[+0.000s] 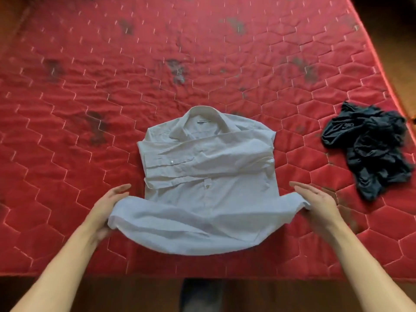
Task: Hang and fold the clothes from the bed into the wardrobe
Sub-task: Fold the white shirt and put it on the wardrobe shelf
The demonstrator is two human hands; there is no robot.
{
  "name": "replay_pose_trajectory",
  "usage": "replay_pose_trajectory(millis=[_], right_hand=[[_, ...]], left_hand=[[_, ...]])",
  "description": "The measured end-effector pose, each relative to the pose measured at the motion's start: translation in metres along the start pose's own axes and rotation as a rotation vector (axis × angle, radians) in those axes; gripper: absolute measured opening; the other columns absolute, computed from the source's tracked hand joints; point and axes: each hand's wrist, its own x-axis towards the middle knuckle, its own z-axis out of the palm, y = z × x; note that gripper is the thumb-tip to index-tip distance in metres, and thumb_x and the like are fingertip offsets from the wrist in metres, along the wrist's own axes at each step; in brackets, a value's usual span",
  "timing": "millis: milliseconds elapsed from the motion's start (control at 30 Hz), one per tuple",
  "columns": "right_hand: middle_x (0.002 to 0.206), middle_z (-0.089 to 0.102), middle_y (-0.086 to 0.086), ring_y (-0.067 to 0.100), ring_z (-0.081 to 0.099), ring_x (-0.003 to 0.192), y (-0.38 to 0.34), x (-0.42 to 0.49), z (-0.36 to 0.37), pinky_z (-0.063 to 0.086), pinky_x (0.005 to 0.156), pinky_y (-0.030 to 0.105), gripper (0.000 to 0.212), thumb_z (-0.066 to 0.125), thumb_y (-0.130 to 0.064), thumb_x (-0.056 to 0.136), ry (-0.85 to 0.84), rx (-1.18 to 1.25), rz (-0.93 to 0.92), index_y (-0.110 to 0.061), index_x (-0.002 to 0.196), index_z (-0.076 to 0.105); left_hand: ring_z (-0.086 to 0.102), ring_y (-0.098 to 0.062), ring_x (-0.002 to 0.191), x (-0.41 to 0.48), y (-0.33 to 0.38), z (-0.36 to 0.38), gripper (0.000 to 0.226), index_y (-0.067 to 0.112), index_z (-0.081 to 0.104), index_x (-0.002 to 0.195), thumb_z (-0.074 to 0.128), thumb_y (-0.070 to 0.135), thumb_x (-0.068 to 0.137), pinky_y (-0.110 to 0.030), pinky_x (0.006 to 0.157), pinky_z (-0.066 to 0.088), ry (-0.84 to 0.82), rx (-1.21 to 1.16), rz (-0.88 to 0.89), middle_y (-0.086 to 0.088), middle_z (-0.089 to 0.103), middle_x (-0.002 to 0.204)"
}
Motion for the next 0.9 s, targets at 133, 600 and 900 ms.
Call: replay_pose_trajectory(millis=[133, 600, 900], right_hand=[[0.087, 0.072, -0.005, 0.005, 0.067, 0.075, -0.061, 0.087, 0.043, 0.055, 0.061, 0.017, 0.018, 0.06, -0.008, 0.092, 0.018, 0.147, -0.012, -0.012, 0.106, 0.07], [0.128, 0.059, 0.016, 0.035, 0.054, 0.12, -0.037, 0.193, 0.114, 0.04, 0.105, 0.047, 0.079, 0.065, -0.051, 0.073, 0.269, -0.667, 0.005, -0.006, 0.135, 0.047], [0.089, 0.075, -0.002, 0.023, 0.07, 0.089, -0.009, 0.19, 0.098, 0.056, 0.085, 0.043, 0.033, 0.075, -0.05, 0.079, 0.187, -0.557, 0.179, -0.018, 0.087, 0.075]], left_hand=[[0.071, -0.009, 0.067, 0.077, 0.069, 0.022, 0.021, 0.007, 0.059, 0.115, 0.044, 0.003, 0.1, -0.019, 0.06, 0.059, -0.072, -0.293, -0.038, -0.005, 0.075, 0.08], [0.056, -0.032, 0.118, 0.204, 0.076, 0.075, 0.063, 0.023, 0.047, 0.139, 0.073, 0.036, 0.084, -0.046, 0.099, 0.047, 0.313, 0.664, 0.181, -0.012, 0.059, 0.128], [0.05, -0.045, 0.121, 0.219, 0.063, 0.092, 0.071, 0.002, 0.05, 0.129, 0.076, 0.047, 0.08, -0.052, 0.098, 0.044, 0.471, 0.692, 0.023, -0.026, 0.056, 0.127]])
